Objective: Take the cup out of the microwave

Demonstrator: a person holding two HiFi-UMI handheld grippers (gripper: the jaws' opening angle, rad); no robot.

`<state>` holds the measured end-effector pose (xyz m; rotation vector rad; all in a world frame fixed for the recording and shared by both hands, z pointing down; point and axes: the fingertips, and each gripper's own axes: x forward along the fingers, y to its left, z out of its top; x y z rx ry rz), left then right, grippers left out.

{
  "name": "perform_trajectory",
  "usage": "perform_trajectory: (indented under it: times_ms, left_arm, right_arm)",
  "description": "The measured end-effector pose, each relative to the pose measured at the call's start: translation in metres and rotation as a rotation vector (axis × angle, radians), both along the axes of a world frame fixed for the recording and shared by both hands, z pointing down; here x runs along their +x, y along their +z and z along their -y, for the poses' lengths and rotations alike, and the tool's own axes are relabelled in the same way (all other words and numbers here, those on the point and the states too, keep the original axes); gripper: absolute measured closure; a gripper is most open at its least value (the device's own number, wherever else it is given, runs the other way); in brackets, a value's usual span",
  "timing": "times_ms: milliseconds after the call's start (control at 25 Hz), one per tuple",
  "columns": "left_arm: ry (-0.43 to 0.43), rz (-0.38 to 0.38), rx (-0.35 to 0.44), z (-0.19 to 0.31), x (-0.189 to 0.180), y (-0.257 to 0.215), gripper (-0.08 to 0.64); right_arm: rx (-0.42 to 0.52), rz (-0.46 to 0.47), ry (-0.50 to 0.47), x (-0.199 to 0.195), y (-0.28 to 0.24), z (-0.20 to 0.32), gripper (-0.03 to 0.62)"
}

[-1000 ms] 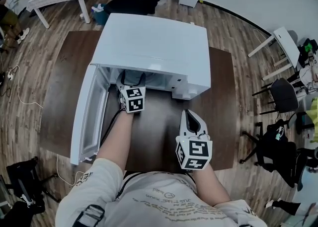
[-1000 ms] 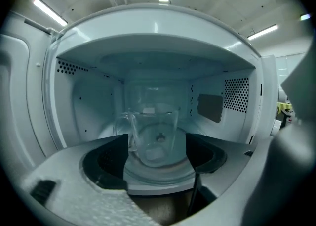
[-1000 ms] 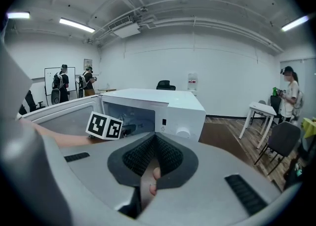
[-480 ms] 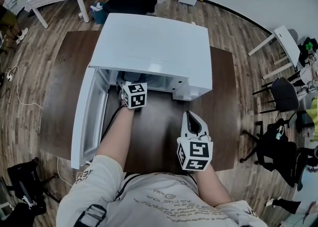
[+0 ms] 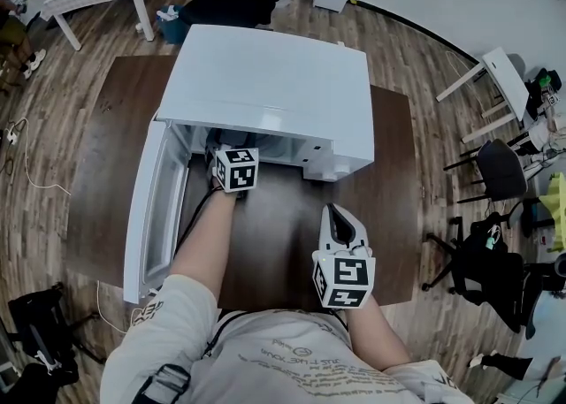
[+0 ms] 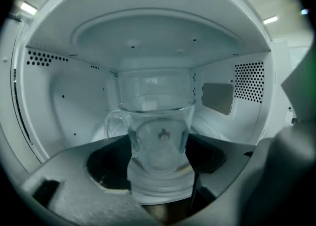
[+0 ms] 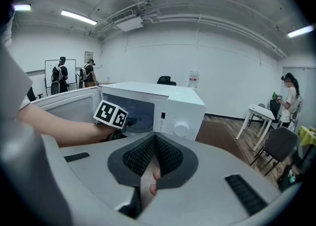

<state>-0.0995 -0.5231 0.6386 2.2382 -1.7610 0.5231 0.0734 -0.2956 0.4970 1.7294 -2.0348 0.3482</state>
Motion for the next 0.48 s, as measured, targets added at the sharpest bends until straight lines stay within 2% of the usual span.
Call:
perform_trajectory:
  times_ms: [480]
  left_arm:
    - [0.045, -0.015, 0.06, -0.039, 0.007, -0.015, 0.21]
  right_arm:
    - [0.055, 0.031, -0.015, -0.013, -0.01, -0.004, 0.581]
